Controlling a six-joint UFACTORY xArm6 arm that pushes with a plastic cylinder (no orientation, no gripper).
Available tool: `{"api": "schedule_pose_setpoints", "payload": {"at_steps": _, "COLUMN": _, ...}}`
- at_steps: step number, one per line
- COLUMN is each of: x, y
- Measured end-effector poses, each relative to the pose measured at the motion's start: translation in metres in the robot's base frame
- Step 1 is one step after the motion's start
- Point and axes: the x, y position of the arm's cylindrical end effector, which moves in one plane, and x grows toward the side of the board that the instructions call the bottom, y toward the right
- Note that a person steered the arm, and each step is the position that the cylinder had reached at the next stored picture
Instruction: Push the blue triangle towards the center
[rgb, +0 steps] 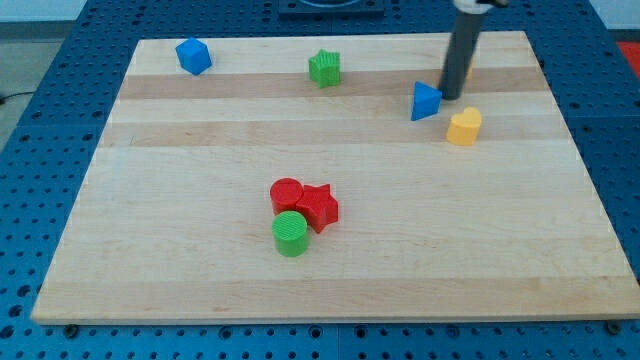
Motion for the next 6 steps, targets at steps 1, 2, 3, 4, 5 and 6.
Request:
{"api": "schedule_pose_setpoints", "payload": {"at_steps": 1, "x": 0.019, "y": -0.032}}
{"api": "schedule_pose_setpoints", "payload": {"at_steps": 2, "x": 0.028, "y": -0.023}}
{"api": "schedule_pose_setpoints", "payload": {"at_steps": 3, "x": 0.037, "y": -0.007}}
{"api": "schedule_pose_setpoints", "payload": {"at_steps": 4, "x": 0.064, "y": -0.040}}
{"api": "schedule_pose_setpoints", "payload": {"at_steps": 5, "x": 0.082, "y": -0.107}}
{"api": "schedule_pose_setpoints", "payload": {"at_steps": 6, "x": 0.070, "y": -0.108}}
